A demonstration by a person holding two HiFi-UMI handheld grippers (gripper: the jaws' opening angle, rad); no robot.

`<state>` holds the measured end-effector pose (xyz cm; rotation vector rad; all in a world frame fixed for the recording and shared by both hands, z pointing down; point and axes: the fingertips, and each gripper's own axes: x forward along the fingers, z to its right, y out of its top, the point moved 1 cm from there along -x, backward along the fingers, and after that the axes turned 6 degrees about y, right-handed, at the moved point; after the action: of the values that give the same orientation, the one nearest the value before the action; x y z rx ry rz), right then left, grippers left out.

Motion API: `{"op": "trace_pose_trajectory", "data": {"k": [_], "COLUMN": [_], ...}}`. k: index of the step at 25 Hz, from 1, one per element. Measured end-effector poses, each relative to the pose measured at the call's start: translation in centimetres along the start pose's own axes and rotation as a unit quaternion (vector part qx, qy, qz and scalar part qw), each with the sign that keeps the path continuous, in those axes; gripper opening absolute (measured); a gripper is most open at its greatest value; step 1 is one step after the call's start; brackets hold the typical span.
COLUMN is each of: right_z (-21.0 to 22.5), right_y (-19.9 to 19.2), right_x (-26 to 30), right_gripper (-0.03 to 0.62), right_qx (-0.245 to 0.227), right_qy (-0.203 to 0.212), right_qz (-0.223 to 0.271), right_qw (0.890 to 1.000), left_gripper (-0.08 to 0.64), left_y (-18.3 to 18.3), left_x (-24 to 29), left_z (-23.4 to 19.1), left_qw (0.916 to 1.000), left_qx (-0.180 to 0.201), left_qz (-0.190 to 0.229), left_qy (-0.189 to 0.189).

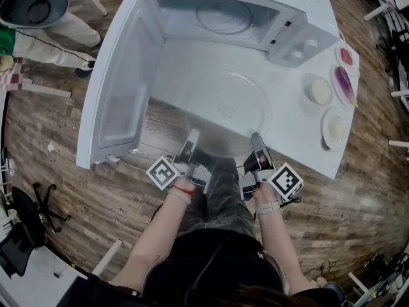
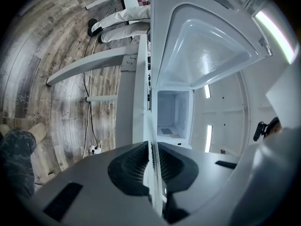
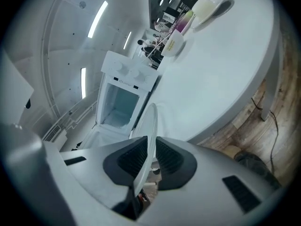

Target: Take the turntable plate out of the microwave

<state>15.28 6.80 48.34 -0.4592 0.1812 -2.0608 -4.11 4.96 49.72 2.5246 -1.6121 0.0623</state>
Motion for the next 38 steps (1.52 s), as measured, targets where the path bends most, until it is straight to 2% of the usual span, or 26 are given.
{"op": "trace_pose_trajectory", "data": {"k": [8, 11, 22, 28, 32, 38], "right_z": [-0.1, -0.5, 0.1, -0.6, -0.5, -1.4], "right_y": [-0.1, -0.2, -0.1, -0.6, -2.5, -5.3], "right_x": [0.0, 0.1, -1.0, -1.5, -2.1, -0.9], "right_gripper": [0.066, 0.099, 0.12, 0.121, 0.123, 0.126], "right_qx": [-0.004, 0.008, 0.006, -0.004, 0.027, 0.065], "right_qy": [-0.011, -0.001, -0.044, -0.035, -0.047, -0.015], "right_qz": [-0.003, 0.007, 0.012, -0.002, -0.02, -0.056], "right_qw": [1.0, 1.0, 0.999, 0.999, 0.998, 0.996], "left_gripper": [0.032, 0.032, 0.032, 0.033, 0.032, 0.032], "left_y": [0.2, 0.2, -0.1, 0.0, 0.0, -0.1], "left_x": [0.5, 0.7, 1.0, 1.4, 1.5, 1.4], "left_z": [-0.2, -0.3, -0.3, 0.0, 0.0, -0.1], "left_qw": [1.0, 0.9999, 0.9998, 0.9998, 0.9998, 0.9999], "left_qx": [-0.003, -0.006, -0.016, -0.016, -0.014, 0.009], "left_qz": [0.005, 0.008, 0.011, 0.013, 0.016, 0.011], "left_qy": [0.0, 0.0, 0.001, -0.002, 0.001, 0.001]}}
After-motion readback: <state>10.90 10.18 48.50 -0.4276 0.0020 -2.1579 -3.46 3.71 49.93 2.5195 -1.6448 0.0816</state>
